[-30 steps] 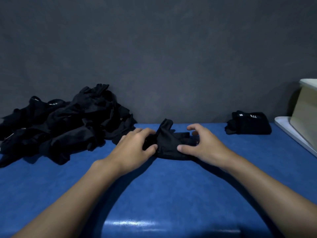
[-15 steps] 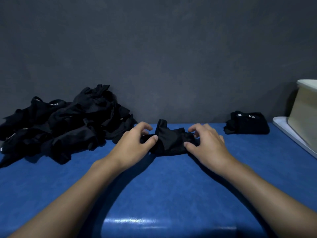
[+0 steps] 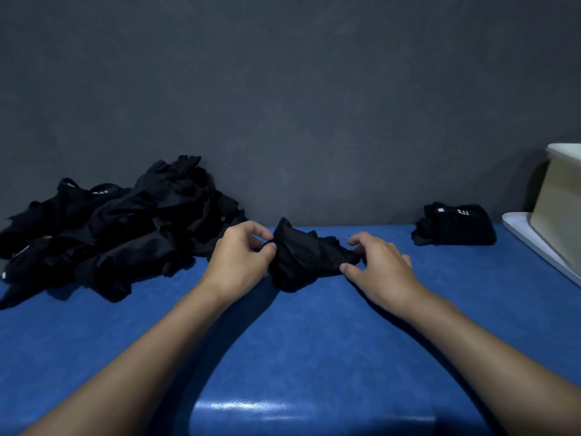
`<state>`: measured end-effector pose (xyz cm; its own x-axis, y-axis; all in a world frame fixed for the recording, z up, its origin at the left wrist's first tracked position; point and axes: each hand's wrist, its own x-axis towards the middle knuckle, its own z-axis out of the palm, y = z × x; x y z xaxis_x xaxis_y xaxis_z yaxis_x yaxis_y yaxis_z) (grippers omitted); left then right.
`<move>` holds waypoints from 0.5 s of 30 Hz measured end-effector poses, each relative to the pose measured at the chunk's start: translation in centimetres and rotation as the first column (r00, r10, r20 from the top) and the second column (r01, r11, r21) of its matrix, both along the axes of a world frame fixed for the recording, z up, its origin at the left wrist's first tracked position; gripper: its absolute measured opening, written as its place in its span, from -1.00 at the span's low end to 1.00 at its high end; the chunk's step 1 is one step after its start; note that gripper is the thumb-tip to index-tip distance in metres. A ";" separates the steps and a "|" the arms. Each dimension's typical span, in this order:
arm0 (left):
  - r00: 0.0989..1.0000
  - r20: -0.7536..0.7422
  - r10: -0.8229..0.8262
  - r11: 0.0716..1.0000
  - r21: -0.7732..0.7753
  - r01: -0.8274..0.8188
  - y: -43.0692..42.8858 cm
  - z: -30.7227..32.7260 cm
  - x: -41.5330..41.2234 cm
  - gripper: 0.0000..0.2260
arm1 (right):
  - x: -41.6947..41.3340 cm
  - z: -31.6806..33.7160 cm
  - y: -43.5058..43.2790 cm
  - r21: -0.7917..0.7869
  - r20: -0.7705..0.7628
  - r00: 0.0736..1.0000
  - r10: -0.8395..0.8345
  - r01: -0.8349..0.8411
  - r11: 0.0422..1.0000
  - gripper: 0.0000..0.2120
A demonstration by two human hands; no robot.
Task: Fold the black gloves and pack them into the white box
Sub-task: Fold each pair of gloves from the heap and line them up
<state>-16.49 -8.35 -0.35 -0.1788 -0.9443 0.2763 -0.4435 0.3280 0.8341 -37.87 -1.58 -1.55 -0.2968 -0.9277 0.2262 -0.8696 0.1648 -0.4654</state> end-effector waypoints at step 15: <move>0.890 0.432 -0.148 0.978 -0.069 0.196 1.6 0.9 1.8 -0.80 | 1.7 0.5 0.9 -0.132 -0.005 0.991 0.131 -0.131 0.983 -0.60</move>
<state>-14.69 -6.70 0.58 -0.4578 -0.8570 0.2364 -0.6741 0.5080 0.5361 -36.18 -0.68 -1.03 -0.1756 -0.9208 0.3482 -0.8780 -0.0134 -0.4785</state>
